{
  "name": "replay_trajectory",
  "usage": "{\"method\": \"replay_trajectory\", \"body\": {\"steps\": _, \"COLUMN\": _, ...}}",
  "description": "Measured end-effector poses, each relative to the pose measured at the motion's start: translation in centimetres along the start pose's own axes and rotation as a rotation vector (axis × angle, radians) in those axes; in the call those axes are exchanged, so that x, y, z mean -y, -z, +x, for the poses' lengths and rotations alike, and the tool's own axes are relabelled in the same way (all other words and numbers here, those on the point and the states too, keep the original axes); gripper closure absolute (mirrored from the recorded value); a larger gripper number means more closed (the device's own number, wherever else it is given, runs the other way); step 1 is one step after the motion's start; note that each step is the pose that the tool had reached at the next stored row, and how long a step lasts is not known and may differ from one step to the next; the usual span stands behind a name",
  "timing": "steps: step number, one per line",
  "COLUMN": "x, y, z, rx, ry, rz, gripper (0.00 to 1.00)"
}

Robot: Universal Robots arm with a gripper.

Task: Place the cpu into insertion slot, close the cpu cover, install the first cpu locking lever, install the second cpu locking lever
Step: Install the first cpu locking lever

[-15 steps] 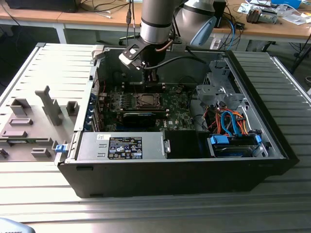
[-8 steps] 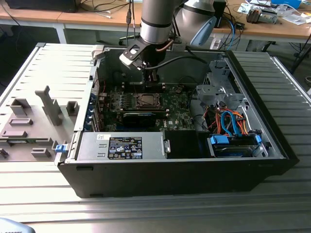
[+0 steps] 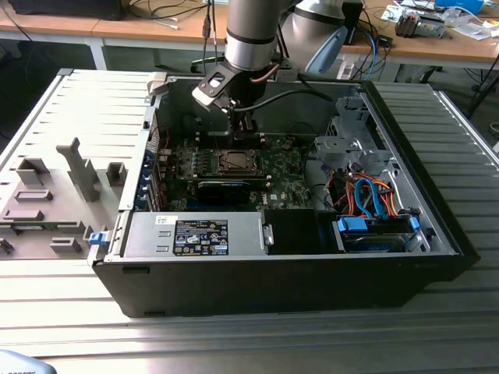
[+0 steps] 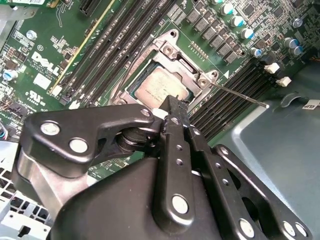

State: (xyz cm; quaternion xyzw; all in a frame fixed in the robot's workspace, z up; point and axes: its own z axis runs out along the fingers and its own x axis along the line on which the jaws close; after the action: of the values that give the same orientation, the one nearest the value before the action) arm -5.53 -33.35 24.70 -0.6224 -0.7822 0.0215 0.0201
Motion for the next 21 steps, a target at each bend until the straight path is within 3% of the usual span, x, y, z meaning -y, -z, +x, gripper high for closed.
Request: {"method": "replay_trajectory", "body": {"steps": 21, "x": -0.09, "y": 0.00, "z": -0.02, "rx": 0.0058, "ry": 0.093, "rz": 0.0008, "gripper": 0.89}}
